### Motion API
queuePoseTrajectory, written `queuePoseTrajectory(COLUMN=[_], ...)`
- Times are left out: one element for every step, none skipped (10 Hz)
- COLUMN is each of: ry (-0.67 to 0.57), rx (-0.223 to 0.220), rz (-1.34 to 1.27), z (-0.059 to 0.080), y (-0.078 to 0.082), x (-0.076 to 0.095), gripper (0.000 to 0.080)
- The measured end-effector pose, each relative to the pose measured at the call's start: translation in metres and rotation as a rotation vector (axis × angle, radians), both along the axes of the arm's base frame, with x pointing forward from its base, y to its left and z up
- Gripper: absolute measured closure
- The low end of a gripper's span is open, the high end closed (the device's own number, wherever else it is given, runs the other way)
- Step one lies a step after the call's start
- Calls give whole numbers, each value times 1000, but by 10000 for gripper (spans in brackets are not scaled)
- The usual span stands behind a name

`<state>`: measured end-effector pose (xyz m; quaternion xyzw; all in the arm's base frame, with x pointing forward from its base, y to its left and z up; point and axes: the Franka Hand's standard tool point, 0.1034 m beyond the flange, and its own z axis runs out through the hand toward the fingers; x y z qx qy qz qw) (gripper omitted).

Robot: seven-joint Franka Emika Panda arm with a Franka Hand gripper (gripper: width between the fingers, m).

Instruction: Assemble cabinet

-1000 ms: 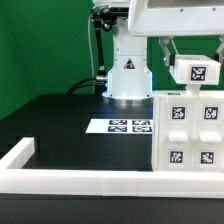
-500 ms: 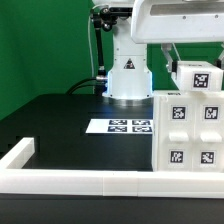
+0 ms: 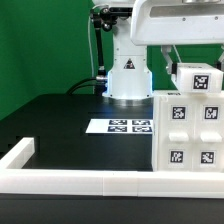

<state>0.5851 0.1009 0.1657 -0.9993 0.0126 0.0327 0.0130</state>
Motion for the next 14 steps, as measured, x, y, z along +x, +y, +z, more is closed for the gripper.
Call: queuePoseTrajectory(ry=[0, 0, 0, 0, 0, 0, 0, -7, -12, -18, -16, -16, -16, -16], rx=[0, 0, 0, 0, 0, 0, 0, 0, 1, 1, 2, 2, 2, 1], rz=[0, 0, 0, 0, 0, 0, 0, 4, 10, 8, 7, 7, 7, 5], z=[0, 0, 0, 0, 0, 0, 0, -1, -4, -6, -6, -7, -7, -7], y=[0, 0, 0, 0, 0, 0, 0, 4, 7, 6, 6, 6, 6, 4], x=[0, 0, 0, 0, 0, 0, 0, -1, -3, -4, -4, -4, -4, -4], gripper=[169, 169, 153, 150, 150, 150, 150, 150, 150, 150, 150, 150, 177, 177])
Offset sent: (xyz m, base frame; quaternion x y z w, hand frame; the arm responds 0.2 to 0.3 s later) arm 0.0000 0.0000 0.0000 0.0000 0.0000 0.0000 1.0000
